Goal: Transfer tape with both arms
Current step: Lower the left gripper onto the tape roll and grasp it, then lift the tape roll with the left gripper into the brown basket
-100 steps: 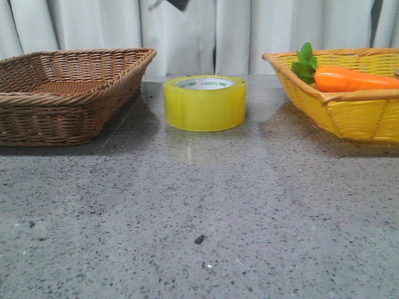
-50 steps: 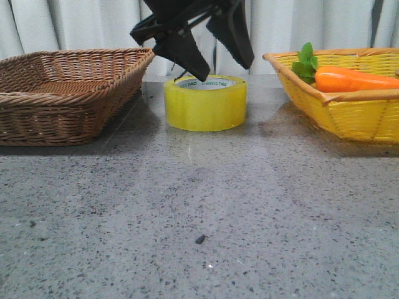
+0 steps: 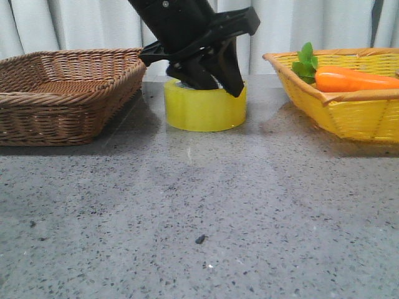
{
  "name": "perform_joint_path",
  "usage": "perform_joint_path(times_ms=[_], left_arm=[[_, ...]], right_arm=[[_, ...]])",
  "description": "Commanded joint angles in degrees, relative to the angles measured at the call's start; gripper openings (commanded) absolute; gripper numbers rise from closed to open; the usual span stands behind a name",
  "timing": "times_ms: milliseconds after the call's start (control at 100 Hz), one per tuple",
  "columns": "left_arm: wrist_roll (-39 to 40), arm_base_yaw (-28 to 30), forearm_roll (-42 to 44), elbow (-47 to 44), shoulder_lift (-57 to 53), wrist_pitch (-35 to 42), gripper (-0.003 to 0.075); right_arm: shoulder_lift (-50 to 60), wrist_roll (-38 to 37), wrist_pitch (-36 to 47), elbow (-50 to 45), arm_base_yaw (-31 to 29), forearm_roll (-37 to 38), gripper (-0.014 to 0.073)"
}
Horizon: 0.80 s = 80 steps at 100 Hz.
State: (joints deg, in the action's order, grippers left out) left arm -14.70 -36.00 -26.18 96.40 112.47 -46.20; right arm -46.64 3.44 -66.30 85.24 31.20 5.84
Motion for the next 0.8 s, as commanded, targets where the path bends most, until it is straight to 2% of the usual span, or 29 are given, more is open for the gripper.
perform_joint_path(times_ms=[0,180,430,590,700,790], left_arm=[[-2.1,-0.5,-1.8,1.9,-3.0,1.7,-0.0017],[-4.9,-0.7,-3.3,5.9,-4.9,1.7,-0.0021],[-5.0,0.0,-1.3,16.6,-12.6,1.0,-0.0021],[-4.9,5.0,2.1,17.1,-17.0,-0.9,-0.0021],[-4.1,10.8,4.7,16.4,-17.4,-6.8,-0.0021],[-4.1,16.0,4.7,13.2,-17.4,-8.8,-0.0021]], right_arm=[[0.0,0.5,3.9,1.0,0.0,1.0,-0.0066],[0.0,0.5,4.0,1.0,0.0,1.0,-0.0066],[0.0,0.5,4.5,1.0,0.0,1.0,-0.0066],[0.0,0.5,5.4,1.0,0.0,1.0,-0.0066],[0.0,0.5,5.6,1.0,0.0,0.8,-0.0066],[0.0,0.5,5.7,0.7,0.0,0.2,-0.0066]])
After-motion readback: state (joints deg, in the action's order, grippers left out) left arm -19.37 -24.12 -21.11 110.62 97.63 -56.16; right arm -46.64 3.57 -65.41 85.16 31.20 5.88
